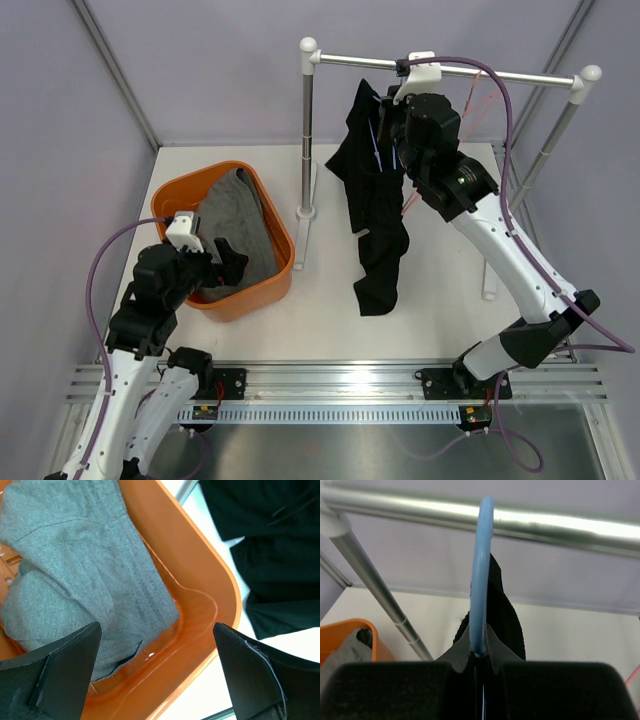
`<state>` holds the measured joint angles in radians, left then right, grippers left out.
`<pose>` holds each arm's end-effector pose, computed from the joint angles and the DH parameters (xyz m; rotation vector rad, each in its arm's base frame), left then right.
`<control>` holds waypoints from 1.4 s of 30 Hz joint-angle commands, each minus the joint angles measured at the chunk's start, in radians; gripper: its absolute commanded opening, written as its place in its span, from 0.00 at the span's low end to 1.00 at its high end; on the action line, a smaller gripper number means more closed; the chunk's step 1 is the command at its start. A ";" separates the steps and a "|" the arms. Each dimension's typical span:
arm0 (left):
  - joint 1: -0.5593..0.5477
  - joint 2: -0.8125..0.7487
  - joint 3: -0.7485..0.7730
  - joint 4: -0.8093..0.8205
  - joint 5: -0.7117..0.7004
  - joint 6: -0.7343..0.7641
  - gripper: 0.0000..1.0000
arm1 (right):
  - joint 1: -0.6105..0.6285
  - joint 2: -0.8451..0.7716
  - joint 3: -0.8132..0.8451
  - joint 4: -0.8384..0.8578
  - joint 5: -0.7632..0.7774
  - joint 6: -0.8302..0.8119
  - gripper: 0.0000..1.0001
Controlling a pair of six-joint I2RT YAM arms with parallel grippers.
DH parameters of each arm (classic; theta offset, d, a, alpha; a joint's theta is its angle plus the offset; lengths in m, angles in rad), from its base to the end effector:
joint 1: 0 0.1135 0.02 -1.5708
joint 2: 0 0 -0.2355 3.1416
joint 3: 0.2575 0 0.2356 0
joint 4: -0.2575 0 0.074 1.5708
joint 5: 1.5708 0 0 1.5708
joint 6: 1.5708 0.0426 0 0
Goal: Remove the shorts from the hanger
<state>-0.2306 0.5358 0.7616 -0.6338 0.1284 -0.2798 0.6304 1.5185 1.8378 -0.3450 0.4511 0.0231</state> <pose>0.1281 -0.0357 0.2971 0.0353 2.0037 -0.4567 0.2674 0.1721 0.4743 -0.1333 1.5903 0.1487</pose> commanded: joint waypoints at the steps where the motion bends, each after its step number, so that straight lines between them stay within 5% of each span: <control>1: -0.004 -0.039 -0.001 0.072 0.092 0.017 0.99 | 0.014 -0.114 -0.034 -0.069 -0.018 0.079 0.00; 12: -0.035 0.087 0.142 0.224 0.263 -0.076 0.93 | 0.202 -0.311 -0.238 -0.271 0.089 0.204 0.00; 19: -0.375 0.266 0.320 0.233 -0.060 -0.087 0.91 | 0.360 -0.308 -0.258 -0.333 0.247 0.267 0.00; 29: -0.680 0.490 0.430 0.365 -0.381 -0.114 0.89 | 0.518 -0.253 -0.215 -0.367 0.368 0.299 0.00; 42: -0.737 0.673 0.420 0.506 -0.527 -0.168 0.76 | 0.566 -0.264 -0.186 -0.391 0.416 0.294 0.00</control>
<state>-0.9630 1.1950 1.1660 -0.2474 -0.3382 -0.4168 1.1843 1.2831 1.5997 -0.7540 0.8036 0.3004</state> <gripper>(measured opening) 0.772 0.068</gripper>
